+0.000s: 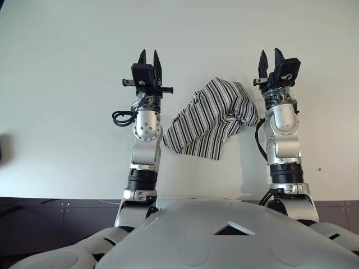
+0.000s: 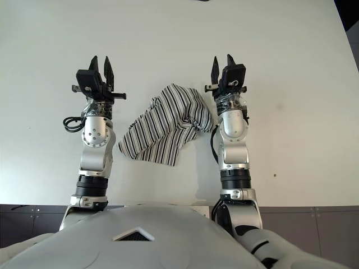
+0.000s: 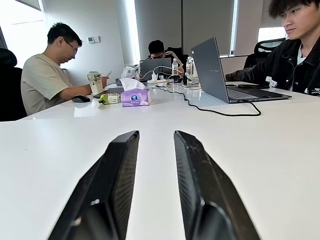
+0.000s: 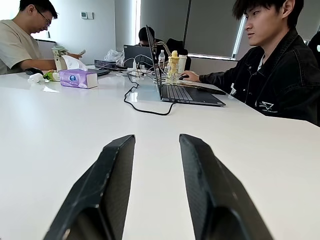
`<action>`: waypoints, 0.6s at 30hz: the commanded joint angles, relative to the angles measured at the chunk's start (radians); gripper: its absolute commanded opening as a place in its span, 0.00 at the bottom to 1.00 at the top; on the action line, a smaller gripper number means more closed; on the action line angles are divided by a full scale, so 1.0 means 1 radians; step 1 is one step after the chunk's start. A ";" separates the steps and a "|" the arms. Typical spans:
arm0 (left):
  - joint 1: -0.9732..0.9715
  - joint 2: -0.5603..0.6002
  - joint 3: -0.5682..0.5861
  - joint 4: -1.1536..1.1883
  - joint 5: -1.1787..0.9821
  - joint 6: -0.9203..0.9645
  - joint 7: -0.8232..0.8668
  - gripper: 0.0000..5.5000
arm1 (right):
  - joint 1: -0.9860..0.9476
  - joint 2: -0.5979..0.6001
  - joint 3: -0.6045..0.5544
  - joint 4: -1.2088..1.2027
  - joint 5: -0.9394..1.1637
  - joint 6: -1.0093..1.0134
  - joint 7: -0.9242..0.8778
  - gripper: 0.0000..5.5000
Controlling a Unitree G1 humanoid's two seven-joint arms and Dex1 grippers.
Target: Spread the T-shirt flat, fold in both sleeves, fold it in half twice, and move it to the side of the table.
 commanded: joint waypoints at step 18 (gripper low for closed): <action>-0.020 0.013 -0.020 -0.014 0.024 0.015 -0.003 0.23 | -0.006 0.011 0.017 0.002 -0.021 0.006 -0.013 0.29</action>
